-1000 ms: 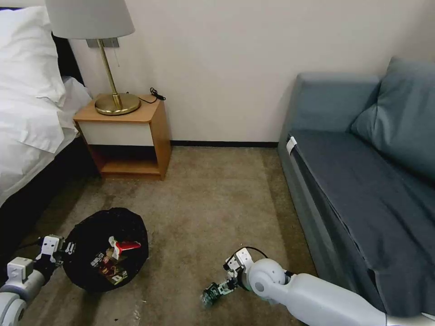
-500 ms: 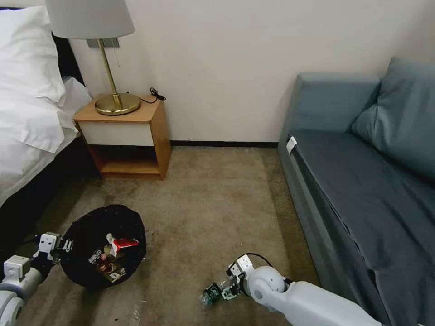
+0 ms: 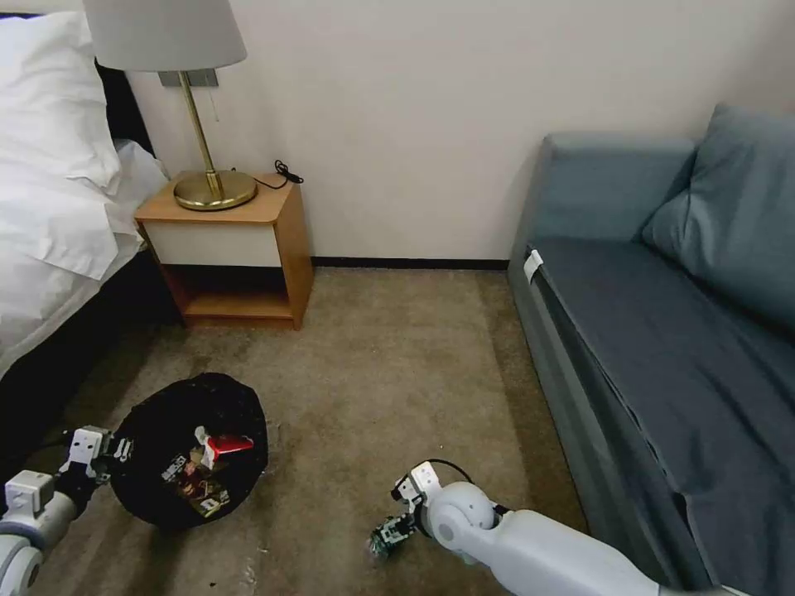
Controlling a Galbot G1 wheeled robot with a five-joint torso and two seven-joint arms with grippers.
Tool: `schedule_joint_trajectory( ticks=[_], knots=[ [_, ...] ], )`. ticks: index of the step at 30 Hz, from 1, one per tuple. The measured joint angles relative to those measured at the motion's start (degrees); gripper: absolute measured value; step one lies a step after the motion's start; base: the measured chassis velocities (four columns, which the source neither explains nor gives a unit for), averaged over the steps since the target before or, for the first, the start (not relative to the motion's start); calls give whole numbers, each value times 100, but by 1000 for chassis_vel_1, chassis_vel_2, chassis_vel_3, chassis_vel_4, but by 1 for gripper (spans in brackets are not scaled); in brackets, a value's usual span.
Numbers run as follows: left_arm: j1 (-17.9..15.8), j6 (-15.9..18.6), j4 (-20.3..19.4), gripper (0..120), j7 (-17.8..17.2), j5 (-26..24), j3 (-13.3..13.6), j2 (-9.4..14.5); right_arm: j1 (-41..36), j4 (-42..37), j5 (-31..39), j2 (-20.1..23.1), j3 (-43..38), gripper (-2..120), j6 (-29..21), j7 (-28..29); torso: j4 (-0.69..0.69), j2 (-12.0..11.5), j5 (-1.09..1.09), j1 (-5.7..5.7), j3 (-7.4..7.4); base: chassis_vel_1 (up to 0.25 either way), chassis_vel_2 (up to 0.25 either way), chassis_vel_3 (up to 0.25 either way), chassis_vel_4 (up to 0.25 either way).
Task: Pick up the trash bin, then pick up the garbage on the floor and place it into the trash bin.
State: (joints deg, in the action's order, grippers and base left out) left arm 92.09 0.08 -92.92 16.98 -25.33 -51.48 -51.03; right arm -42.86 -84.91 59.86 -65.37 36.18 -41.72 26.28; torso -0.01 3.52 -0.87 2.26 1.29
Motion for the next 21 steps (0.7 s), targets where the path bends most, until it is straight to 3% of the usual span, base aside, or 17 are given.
schedule_joint_trajectory(
  ticks=[8, 21],
  knots=[
    [-37, -34, 22, 1, 5, -1, 10, 25, -59, 16, -80, -5, 10, 100, 29, 10, 0, 0, 0, 0, 0, 0, 0, 0, 0],
    [-170, -54, 115, 1, 21, 10, 106, 89, -114, -297, 240, -23, 21, 100, -29, 550, 0, 0, 0, 0, 0, 0, 0, 0, 0]
  ],
)
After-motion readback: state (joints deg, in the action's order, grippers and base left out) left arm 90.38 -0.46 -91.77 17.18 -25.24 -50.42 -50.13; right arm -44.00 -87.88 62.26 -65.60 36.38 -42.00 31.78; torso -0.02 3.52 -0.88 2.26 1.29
